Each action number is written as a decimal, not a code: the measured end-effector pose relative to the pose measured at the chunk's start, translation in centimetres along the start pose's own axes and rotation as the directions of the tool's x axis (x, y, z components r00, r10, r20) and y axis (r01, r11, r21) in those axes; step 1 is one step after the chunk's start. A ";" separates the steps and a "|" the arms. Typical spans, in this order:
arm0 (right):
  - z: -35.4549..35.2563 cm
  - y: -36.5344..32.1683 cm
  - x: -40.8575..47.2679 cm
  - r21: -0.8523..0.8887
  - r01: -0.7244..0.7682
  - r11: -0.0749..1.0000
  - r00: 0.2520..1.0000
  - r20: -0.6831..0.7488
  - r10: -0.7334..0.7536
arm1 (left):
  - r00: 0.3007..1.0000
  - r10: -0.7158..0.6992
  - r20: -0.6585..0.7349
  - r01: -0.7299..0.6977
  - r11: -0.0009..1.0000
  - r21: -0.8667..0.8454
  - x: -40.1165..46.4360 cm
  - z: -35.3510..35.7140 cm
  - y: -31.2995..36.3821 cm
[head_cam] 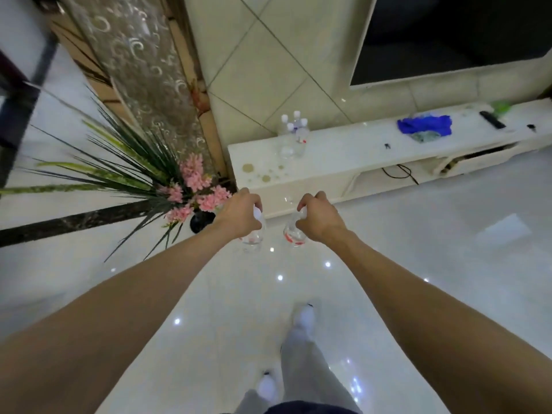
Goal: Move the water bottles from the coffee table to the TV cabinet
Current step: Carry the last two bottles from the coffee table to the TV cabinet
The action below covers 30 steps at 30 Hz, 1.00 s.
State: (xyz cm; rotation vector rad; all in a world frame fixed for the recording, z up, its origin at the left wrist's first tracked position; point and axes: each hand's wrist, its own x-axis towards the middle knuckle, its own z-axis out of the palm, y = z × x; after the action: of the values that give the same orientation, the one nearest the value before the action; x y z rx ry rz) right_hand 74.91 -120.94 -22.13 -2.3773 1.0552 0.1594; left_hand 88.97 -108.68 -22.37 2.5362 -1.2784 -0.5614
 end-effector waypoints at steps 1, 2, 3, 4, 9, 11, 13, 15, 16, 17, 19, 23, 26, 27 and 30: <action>-0.3 -0.5 1.4 -0.011 0.018 1.000 1.000 0.008 -0.017 | 1.000 -0.018 -0.009 0.018 1.000 -0.010 1.0 -0.4 -0.3; -0.5 -0.9 2.8 -0.020 0.033 0.999 0.999 0.019 -0.032 | 0.999 -0.036 -0.014 0.036 0.999 -0.019 2.0 -0.7 -0.5; -0.8 -1.2 4.4 -0.026 0.047 0.999 0.998 0.029 -0.046 | 0.999 -0.051 -0.016 0.051 0.998 -0.028 3.1 -1.0 -0.7; -1.2 -1.4 5.9 -0.029 0.063 0.998 0.997 0.039 -0.061 | 0.998 -0.064 -0.016 0.063 0.997 -0.037 4.3 -1.3 -0.7; -3.6 -1.6 13.6 -0.054 0.098 0.994 0.991 0.099 -0.093 | 0.993 -0.118 -0.009 0.117 0.991 -0.058 10.8 -2.8 0.2; -4.6 -1.2 16.3 -0.073 0.110 0.991 0.988 0.118 -0.101 | 0.990 -0.139 -0.009 0.137 0.987 -0.080 13.5 -3.2 1.0; -5.6 -0.5 19.1 -0.099 0.117 0.988 0.987 0.118 -0.105 | 0.988 -0.151 -0.015 0.149 0.984 -0.094 16.3 -3.3 1.8; -6.4 0.2 21.7 -0.113 0.106 0.988 0.988 0.122 -0.092 | 0.985 -0.172 -0.002 0.171 0.980 -0.104 18.9 -3.1 2.4; -6.8 0.5 23.1 -0.121 0.106 0.987 0.988 0.122 -0.091 | 0.983 -0.185 0.000 0.184 0.977 -0.109 20.3 -3.0 2.6; -7.1 0.9 24.6 -0.128 0.107 0.986 0.988 0.125 -0.091 | 0.980 -0.198 0.002 0.197 0.973 -0.117 21.8 -2.8 2.7; -7.7 1.6 27.6 -0.137 0.095 0.986 0.988 0.134 -0.076 | 0.977 -0.214 0.009 0.213 0.967 -0.137 24.9 -2.4 2.7; -8.3 3.2 33.7 -0.138 0.071 0.988 0.987 0.150 -0.050 | 0.973 -0.227 0.032 0.229 0.960 -0.164 31.4 -1.4 2.6; -8.2 4.2 38.5 -0.138 0.053 0.989 0.987 0.158 -0.031 | 0.964 -0.260 0.055 0.265 0.945 -0.191 36.7 -0.2 2.2; -8.0 4.5 40.0 -0.141 0.045 0.989 0.985 0.171 -0.021 | 0.962 -0.265 0.069 0.274 0.941 -0.198 38.4 0.3 1.9; -6.8 5.4 45.1 -0.150 0.049 0.988 0.982 0.188 -0.020 | 0.960 -0.265 0.089 0.279 0.935 -0.217 43.5 2.1 1.0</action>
State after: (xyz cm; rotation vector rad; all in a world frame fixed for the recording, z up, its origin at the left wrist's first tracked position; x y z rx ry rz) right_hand 101.30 -157.00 -32.61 -2.4586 0.9428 0.4567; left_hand 110.89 -144.60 -33.76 2.5298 -0.8253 -0.7963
